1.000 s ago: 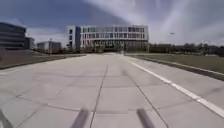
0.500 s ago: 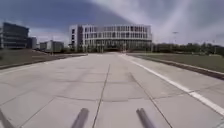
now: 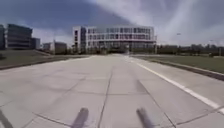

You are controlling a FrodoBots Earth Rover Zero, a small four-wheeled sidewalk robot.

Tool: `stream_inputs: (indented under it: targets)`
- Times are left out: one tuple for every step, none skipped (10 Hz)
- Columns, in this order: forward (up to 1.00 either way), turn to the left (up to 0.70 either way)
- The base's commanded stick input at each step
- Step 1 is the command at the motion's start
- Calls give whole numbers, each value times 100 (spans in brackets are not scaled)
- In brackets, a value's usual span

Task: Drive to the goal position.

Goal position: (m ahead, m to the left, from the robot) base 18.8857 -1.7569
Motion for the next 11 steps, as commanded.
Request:
stream_inputs:
  targets:
    - [100,-17]
    - [100,-35]
    - [100,-40]
    - [100,-40]
    - [100,-40]
    - [100,-40]
    - [100,0]
    - [100,0]
    - [100,-2]
    - [100,-4]
    - [100,-16]
